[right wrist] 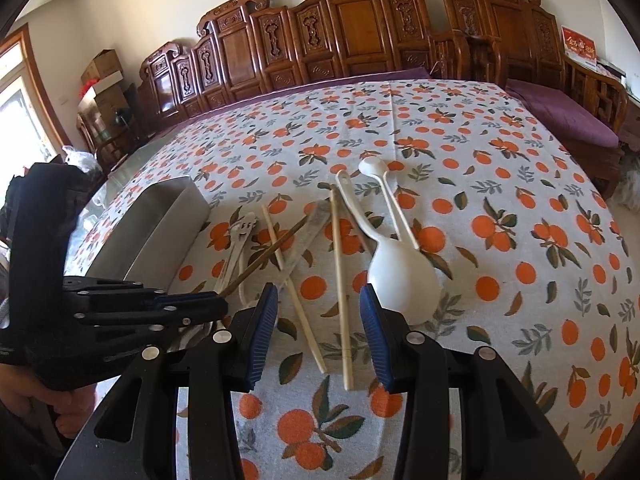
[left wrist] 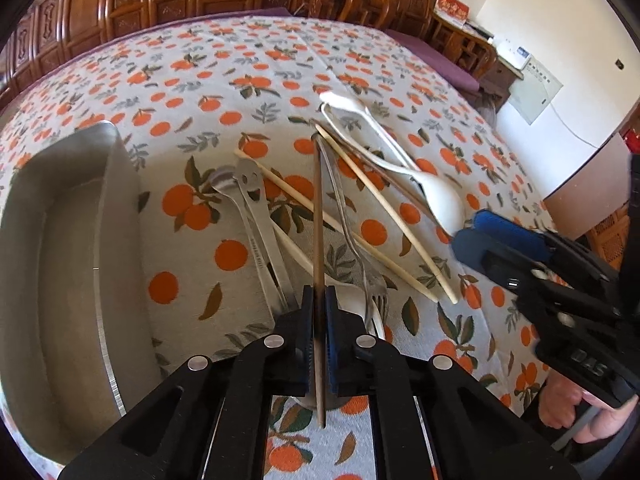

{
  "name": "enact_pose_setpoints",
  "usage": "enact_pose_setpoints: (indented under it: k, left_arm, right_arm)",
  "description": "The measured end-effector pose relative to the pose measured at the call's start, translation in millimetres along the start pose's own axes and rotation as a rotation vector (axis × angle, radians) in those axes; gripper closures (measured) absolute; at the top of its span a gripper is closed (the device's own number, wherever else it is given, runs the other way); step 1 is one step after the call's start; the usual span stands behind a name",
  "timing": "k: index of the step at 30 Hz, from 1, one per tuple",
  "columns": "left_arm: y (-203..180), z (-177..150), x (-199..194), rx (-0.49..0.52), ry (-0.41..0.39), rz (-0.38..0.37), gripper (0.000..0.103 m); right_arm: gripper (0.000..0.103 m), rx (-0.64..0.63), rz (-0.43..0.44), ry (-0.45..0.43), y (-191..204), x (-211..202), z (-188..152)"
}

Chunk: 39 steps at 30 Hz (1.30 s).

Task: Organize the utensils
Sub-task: 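Lower the left gripper onto the utensil pile and grasp a wooden chopstick while the right gripper approaches, then lift the chopstick with the left gripper while the right gripper grasps a white plastic fork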

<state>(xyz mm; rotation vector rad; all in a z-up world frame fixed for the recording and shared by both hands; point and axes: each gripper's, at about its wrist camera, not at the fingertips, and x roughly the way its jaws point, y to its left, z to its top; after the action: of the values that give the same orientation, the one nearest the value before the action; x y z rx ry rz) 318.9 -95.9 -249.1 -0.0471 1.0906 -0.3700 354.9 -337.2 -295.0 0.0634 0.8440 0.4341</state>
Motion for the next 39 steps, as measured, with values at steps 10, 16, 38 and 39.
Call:
enact_pose_setpoints:
  k: [10, 16, 38, 39]
  left_arm:
    - [11.7, -15.4, -38.0, 0.027, -0.110, -0.012, 0.099]
    - [18.4, -16.2, -57.9, 0.020, -0.167, -0.045, 0.099]
    - [19.8, -16.0, -87.3, 0.027, -0.236, -0.034, 0.099]
    - [19.3, -15.9, -87.5, 0.028, -0.236, -0.033, 0.099]
  right_arm:
    - [0.070, 0.021, 0.033, 0.055, 15.3, 25.6, 7.4]
    - [0.073, 0.004, 0.025, 0.096, 31.3, 46.2, 7.7]
    - [0.095, -0.072, -0.134, 0.161, 40.6, 67.0, 5.8]
    - [0.095, -0.071, -0.136, 0.160, 39.8, 66.5, 5.9]
